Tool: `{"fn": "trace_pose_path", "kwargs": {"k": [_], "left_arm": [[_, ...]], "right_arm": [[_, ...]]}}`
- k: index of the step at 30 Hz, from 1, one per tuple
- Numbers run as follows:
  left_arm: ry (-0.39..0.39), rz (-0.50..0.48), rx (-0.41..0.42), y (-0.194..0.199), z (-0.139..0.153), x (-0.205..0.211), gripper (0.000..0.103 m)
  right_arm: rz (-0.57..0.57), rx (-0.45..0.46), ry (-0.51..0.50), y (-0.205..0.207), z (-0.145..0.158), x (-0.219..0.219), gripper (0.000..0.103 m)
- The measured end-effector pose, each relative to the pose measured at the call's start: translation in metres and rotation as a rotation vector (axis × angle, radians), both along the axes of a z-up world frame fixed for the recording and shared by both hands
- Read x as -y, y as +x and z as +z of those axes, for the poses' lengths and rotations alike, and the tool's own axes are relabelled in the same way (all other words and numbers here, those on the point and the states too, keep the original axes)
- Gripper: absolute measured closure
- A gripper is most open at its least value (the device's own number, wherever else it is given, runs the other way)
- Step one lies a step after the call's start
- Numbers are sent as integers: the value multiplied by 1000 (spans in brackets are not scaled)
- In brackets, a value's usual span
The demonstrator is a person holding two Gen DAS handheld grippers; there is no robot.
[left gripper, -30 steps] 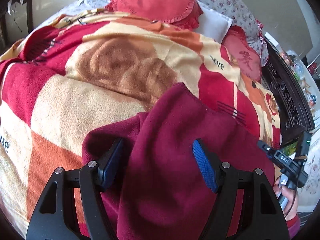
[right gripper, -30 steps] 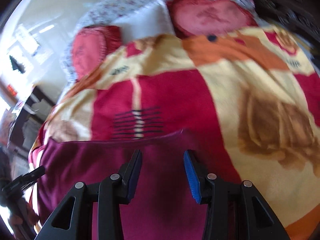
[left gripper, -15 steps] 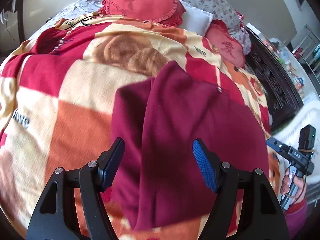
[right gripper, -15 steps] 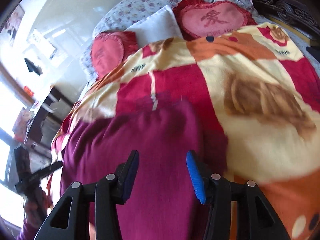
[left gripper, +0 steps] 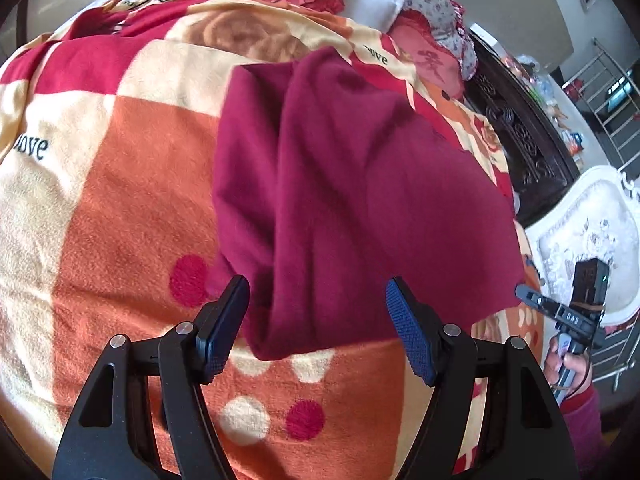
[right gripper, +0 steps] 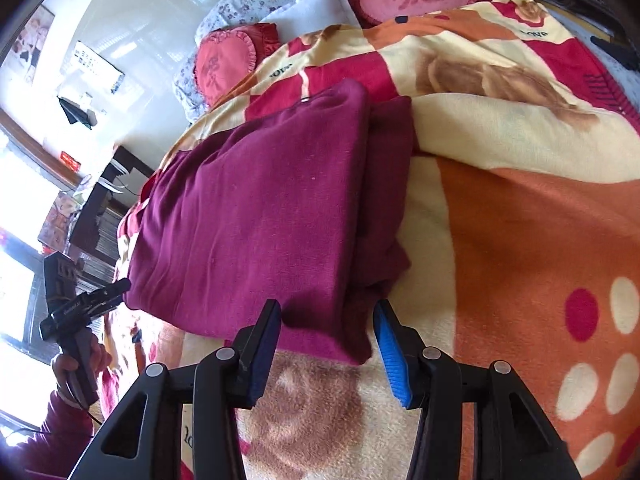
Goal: Fold small clothes
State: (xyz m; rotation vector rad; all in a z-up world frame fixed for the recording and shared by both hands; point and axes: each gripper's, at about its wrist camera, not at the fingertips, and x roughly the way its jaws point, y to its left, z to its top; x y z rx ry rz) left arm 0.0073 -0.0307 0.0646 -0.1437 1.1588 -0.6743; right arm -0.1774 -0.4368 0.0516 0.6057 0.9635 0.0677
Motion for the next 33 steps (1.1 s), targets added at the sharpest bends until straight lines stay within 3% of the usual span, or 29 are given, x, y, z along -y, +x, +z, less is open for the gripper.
{"fn": "trace_pose_path", "kwargs": {"k": [5, 10, 17, 22, 24, 26, 29, 33], "left_arm": [[-6, -65, 23, -9, 3, 9, 32], [69, -117, 40, -22, -12, 11, 37], [82, -96, 52, -28, -26, 4, 38], [95, -72, 53, -32, -17, -4, 38], [88, -57, 59, -35, -11, -10, 38], [106, -36, 90, -39, -3, -13, 38], [134, -25, 144, -43, 10, -15, 38], [166, -19, 195, -43, 21, -5, 38]], "right_arm": [[37, 36, -86, 4, 11, -10, 92], [99, 22, -144, -6, 15, -20, 93], [137, -68, -202, -13, -8, -31, 93], [88, -50, -142, -16, -1, -20, 91], [62, -40, -139, -19, 11, -15, 81], [43, -19, -114, -25, 21, -11, 62], [33, 13, -83, -28, 35, -13, 61], [102, 55, -152, -3, 53, -46, 61]]}}
